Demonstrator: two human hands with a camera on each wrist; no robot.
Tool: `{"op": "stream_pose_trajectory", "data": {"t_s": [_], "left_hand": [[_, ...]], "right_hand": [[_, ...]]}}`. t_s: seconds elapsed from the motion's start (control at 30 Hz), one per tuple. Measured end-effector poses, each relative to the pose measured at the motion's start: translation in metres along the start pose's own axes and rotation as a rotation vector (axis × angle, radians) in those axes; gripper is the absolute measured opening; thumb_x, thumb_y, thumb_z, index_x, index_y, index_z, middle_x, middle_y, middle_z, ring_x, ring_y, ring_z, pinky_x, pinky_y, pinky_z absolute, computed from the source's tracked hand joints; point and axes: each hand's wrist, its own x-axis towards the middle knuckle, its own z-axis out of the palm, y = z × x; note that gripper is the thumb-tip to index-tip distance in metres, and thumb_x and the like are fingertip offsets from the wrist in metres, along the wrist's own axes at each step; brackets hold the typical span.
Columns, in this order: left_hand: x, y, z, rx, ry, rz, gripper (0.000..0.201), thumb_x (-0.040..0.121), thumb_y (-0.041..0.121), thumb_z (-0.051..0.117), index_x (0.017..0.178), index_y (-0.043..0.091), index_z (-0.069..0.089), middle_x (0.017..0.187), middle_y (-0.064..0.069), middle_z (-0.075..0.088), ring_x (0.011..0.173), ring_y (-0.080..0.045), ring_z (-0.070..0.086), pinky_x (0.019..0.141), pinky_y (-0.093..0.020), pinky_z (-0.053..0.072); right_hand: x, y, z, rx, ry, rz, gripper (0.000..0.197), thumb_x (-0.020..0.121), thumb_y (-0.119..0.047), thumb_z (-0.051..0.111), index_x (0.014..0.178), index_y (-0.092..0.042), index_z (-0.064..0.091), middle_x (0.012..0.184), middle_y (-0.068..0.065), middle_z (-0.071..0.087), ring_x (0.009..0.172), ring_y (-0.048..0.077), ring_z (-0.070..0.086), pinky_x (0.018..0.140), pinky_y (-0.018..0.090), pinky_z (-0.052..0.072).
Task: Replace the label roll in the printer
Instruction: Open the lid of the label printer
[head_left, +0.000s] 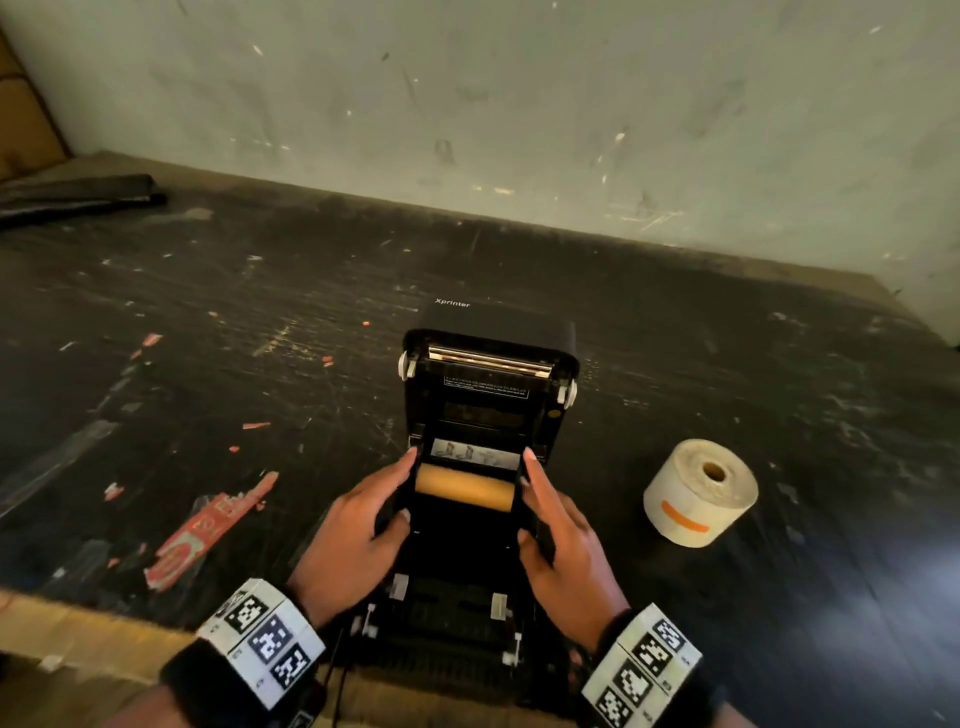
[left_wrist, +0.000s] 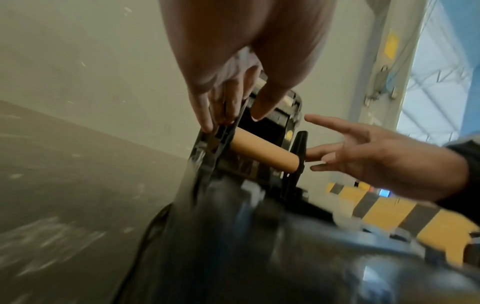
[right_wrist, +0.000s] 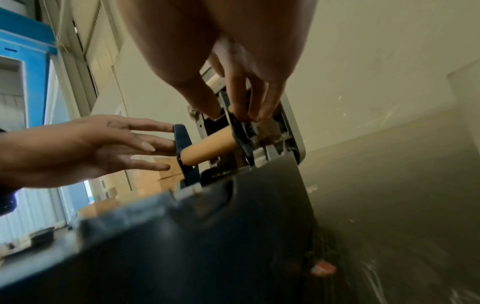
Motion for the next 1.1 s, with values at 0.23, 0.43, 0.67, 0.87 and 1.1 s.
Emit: {"op": "stream_pose_trajectory", "data": {"t_s": [0.23, 0.43, 0.67, 0.87, 1.1], "left_hand": [[0.020, 0.041, -0.008, -0.037, 0.088, 0.166, 0.055, 0.083, 0.019, 0.059, 0.135, 0.024, 0.041, 0.116, 0.005, 0.051, 0.111, -0.003, 0.049, 0.094, -0.009, 0.036], [0.027, 0.061, 0.011, -0.141, -0.017, 0.091, 0.054, 0.084, 0.009, 0.062, 0.128, 0.035, 0.046, 0.117, 0.012, 0.054, 0.109, 0.001, 0.051, 0.088, -0.005, 0.039], [0.030, 0.087, 0.062, -0.215, -0.188, 0.013, 0.053, 0.082, 0.018, 0.066, 0.122, 0.046, 0.046, 0.113, 0.015, 0.063, 0.105, 0.004, 0.055, 0.093, -0.015, 0.041], [0.039, 0.120, 0.126, -0.171, -0.234, 0.005, 0.051, 0.080, 0.018, 0.069, 0.125, 0.033, 0.052, 0.101, 0.016, 0.067, 0.096, 0.008, 0.057, 0.085, -0.009, 0.043], [0.050, 0.130, 0.208, -0.072, -0.180, -0.119, 0.051, 0.080, 0.016, 0.070, 0.126, 0.030, 0.052, 0.103, 0.008, 0.065, 0.092, 0.008, 0.056, 0.078, 0.002, 0.037]], "right_hand": [[-0.010, -0.020, -0.015, 0.002, 0.296, -0.128, 0.082, 0.084, -0.008, 0.064, 0.140, -0.050, 0.021, 0.135, -0.010, 0.047, 0.129, 0.002, 0.040, 0.107, 0.019, 0.035], [-0.031, -0.003, -0.025, -0.170, 0.450, -0.085, 0.067, 0.080, -0.013, 0.072, 0.133, -0.041, 0.042, 0.137, -0.002, 0.047, 0.130, 0.004, 0.039, 0.105, 0.009, 0.028], [-0.069, 0.037, -0.058, -0.425, 0.421, 0.015, 0.055, 0.077, -0.013, 0.071, 0.126, -0.030, 0.055, 0.120, 0.006, 0.054, 0.109, 0.014, 0.052, 0.090, 0.020, 0.041], [-0.104, 0.089, -0.101, -0.452, 0.341, 0.020, 0.048, 0.075, -0.018, 0.072, 0.120, -0.025, 0.058, 0.103, 0.002, 0.060, 0.088, 0.014, 0.060, 0.070, 0.027, 0.056], [-0.135, 0.160, -0.150, -0.427, 0.271, 0.124, 0.045, 0.076, -0.019, 0.074, 0.119, -0.023, 0.062, 0.099, 0.000, 0.060, 0.080, 0.013, 0.060, 0.067, 0.025, 0.055]]}}
